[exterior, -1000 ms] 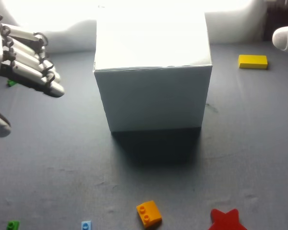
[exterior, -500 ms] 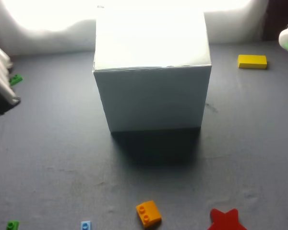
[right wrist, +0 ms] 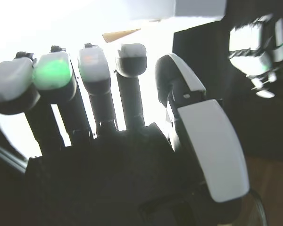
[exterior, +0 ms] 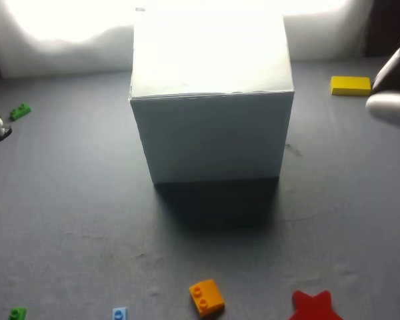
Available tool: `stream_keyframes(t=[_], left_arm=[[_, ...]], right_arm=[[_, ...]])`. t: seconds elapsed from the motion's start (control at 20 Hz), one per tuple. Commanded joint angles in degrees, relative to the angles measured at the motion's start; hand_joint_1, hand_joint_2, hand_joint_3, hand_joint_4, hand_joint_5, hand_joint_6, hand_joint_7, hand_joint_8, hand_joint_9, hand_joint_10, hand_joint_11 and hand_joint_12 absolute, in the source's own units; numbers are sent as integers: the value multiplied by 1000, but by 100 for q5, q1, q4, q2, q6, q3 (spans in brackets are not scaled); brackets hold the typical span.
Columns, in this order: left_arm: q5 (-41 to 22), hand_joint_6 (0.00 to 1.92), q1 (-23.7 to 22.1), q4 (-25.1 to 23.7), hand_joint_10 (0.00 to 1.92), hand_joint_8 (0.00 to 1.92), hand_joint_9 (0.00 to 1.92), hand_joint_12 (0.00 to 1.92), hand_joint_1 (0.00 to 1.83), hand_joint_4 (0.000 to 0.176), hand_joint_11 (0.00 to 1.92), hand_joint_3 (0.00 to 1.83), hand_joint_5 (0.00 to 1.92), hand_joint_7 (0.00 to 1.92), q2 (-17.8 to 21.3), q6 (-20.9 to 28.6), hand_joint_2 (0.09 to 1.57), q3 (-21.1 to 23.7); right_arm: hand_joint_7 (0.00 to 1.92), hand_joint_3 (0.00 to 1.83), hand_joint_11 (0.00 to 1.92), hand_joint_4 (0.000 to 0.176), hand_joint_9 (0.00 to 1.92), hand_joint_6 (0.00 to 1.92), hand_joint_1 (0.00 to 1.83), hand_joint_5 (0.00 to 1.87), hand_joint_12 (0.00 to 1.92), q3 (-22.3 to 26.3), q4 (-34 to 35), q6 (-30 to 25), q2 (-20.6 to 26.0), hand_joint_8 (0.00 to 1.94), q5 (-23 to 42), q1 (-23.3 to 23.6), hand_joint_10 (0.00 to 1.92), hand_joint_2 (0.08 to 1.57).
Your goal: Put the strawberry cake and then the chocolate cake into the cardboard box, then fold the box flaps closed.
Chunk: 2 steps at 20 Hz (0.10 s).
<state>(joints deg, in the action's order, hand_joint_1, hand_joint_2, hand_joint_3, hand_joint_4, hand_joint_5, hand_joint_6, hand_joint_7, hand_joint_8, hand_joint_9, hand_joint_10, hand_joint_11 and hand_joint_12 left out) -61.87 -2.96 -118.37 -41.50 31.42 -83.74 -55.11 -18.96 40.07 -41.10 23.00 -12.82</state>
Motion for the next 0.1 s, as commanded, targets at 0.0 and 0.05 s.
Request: stream_keyframes(t=[0.0,0.05], left_arm=[[49,1657,-96,402,1837,1586,870,1921,663,37,851,25,580,914,86,6,1412,-34],[18,1757,-134,402,1888,1645,866,1921,710,80,854,35,517,900,88,26,1409,-50]], right_arm=[[1210,27,1246,0,1244,1906,293,1090,1921,-10,-81,-125,54,1935,658,17,1921,1555],[1236,19,1259,0,1268,1918,353,1105,1921,-11,-257,-214,49,1940,718,-26,1921,1546]])
